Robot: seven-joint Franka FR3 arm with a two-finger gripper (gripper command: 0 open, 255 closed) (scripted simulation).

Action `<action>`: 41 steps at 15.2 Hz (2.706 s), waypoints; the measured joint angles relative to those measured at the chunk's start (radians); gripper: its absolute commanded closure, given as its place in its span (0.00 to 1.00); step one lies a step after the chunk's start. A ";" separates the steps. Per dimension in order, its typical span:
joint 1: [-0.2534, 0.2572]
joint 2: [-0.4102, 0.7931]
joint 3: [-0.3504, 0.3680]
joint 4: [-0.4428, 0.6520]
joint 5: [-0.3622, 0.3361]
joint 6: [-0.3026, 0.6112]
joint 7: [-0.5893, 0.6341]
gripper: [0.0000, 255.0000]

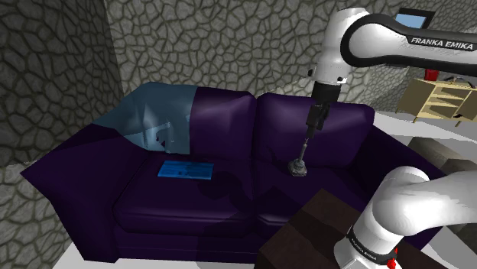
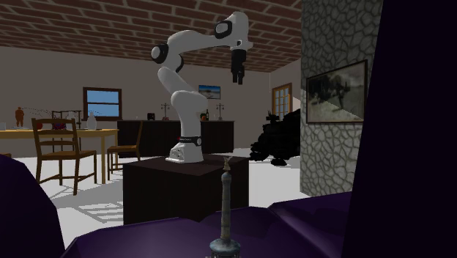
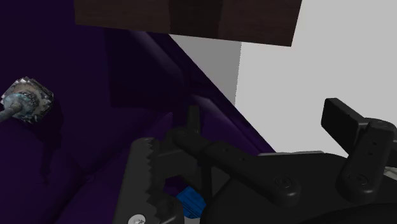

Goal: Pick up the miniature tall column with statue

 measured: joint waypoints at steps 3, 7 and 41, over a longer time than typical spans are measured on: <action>-0.007 0.013 -0.017 -0.016 -0.017 0.025 -0.024 0.00; -0.035 0.050 -0.083 -0.056 -0.080 0.093 -0.110 0.00; -0.242 1.116 -0.499 0.430 -0.090 0.668 -0.847 0.00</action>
